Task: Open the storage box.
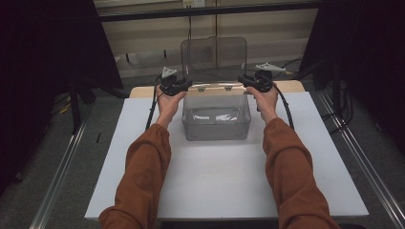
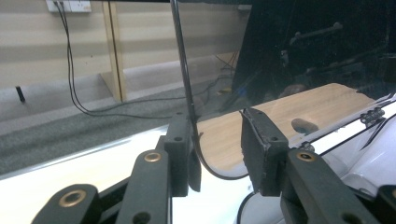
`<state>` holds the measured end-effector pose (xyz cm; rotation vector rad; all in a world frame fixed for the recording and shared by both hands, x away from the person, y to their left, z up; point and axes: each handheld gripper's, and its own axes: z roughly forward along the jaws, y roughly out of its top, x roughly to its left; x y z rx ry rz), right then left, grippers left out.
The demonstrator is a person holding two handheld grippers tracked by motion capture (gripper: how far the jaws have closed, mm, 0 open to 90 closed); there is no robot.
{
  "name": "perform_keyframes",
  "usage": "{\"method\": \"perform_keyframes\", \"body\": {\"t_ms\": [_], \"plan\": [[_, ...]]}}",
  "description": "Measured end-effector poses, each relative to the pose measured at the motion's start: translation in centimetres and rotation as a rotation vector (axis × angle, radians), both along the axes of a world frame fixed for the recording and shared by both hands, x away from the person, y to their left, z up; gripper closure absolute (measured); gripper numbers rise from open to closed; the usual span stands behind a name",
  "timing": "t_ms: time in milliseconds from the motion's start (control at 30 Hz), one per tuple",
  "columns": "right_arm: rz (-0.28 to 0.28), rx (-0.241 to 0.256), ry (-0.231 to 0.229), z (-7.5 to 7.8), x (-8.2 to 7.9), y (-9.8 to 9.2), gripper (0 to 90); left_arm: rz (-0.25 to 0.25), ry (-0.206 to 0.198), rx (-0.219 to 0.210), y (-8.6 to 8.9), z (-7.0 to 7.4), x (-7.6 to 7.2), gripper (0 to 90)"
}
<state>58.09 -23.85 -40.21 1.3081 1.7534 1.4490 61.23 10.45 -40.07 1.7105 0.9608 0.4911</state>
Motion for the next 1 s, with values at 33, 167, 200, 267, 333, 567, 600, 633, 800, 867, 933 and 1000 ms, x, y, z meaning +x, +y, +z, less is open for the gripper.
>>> {"method": "perform_keyframes", "body": {"t_ms": [33, 167, 200, 267, 333, 567, 600, 633, 800, 867, 933, 1000], "plan": [[-0.002, 0.005, 0.014, 0.1, 0.1, 0.0, 70.1, -0.001, 0.005, -0.003, 0.0, 0.0, 0.1, 64.9], [-0.004, 0.034, 0.064, 0.3, 0.4, -0.1, 70.2, -0.007, 0.013, 0.006, 0.0, 0.0, 0.2, 62.6], [-0.009, 0.045, 0.08, 0.3, 0.4, -0.1, 70.1, 0.0, 0.021, 0.0, -0.1, -0.1, 0.3, 62.0], [-0.005, 0.047, 0.102, 0.5, 0.7, -0.1, 70.1, 0.0, 0.031, -0.001, -0.1, -0.1, 0.3, 61.0], [-0.009, 0.06, 0.123, 0.5, 0.9, -0.1, 69.8, -0.006, 0.038, 0.001, -0.1, 0.0, 0.5, 60.7], [-0.01, 0.087, 0.139, 0.2, 1.2, -0.2, 68.1, -0.011, 0.065, -0.005, -0.1, -0.1, 0.8, 59.0], [-0.008, 0.079, 0.14, 0.2, 1.2, -0.2, 67.4, -0.009, 0.069, -0.007, -0.1, -0.1, 0.8, 58.5], [-0.006, 0.08, 0.145, 0.1, 1.2, -0.1, 66.9, -0.004, 0.072, -0.011, -0.2, -0.1, 0.8, 57.7], [-0.016, 0.109, 0.175, -0.2, 1.4, -0.2, 66.5, 0.007, 0.105, -0.008, -0.4, -0.1, 1.1, 55.0], [-0.026, 0.136, 0.189, -0.4, 1.4, -0.2, 66.9, 0.013, 0.11, -0.02, -0.4, -0.3, 1.2, 54.3], [-0.037, 0.158, 0.207, -0.5, 1.5, -0.2, 66.6, 0.022, 0.126, -0.021, -0.4, -0.5, 1.2, 53.5], [-0.042, 0.165, 0.221, -0.7, 1.6, -0.2, 65.4, 0.03, 0.136, -0.023, -0.4, -0.6, 1.2, 51.7]]}}
